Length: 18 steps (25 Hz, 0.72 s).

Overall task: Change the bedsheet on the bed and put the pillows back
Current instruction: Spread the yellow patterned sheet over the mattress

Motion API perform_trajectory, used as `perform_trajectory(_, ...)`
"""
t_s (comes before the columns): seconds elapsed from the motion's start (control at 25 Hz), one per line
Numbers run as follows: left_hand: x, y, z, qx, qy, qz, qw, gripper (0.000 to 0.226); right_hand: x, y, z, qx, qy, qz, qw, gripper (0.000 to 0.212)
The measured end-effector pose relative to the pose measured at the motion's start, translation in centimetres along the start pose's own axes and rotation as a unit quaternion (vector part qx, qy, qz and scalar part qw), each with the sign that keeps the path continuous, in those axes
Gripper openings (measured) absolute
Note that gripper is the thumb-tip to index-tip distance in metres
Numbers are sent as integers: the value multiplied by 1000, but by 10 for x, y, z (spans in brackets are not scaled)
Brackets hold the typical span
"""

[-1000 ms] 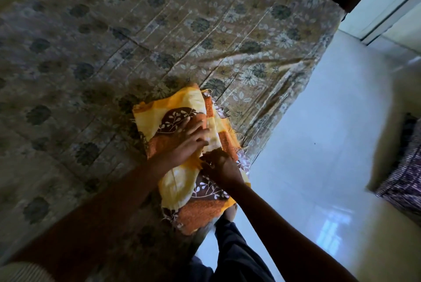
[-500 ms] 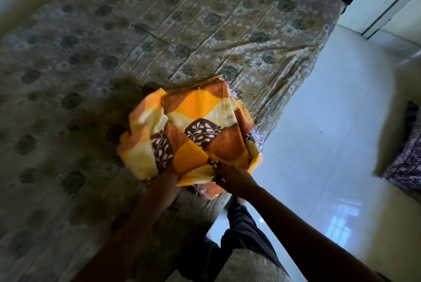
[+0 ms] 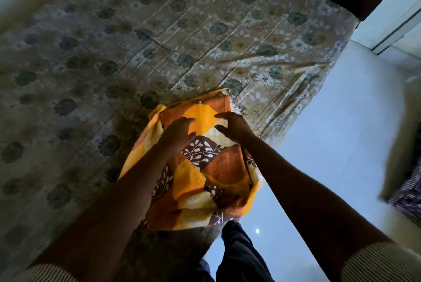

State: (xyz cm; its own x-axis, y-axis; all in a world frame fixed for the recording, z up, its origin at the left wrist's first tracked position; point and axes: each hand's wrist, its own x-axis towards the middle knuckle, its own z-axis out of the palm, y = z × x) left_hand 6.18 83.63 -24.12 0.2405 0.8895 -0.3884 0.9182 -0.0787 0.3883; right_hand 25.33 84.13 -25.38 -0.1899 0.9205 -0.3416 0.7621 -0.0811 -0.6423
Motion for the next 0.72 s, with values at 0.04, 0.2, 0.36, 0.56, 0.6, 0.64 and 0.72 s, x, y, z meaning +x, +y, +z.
perform_trajectory(0.04, 19, -2, -3, 13, 12, -13, 1000, 52, 30, 2, 2, -37, -14, -22, 999, 46)
perform_trajectory(0.2, 53, -19, -2, -2, 56, -20, 998, 53, 108, -5, 16, -180, -82, -72, 978, 76)
perform_trajectory(0.36, 58, -27, -11, 41, 54, -28, 997, 68, 111, -14, 7, -309, -83, -122, 939, 67)
perform_trajectory(0.56, 50, 7, -54, 118, -83, 64, 987, 70, 43, -26, -45, -258, -86, -184, 944, 52)
perform_trajectory(0.6, 45, 19, -61, 138, -109, 92, 980, 66, 23, -25, -58, -267, -76, -190, 942, 52)
perform_trajectory(0.64, 39, 33, -66, 154, -125, 114, 974, 65, 2, -24, -71, -270, -61, -191, 942, 50)
perform_trajectory(0.72, 26, 62, -75, 168, -141, 149, 964, 68, -46, -18, -93, -247, -24, -185, 951, 47)
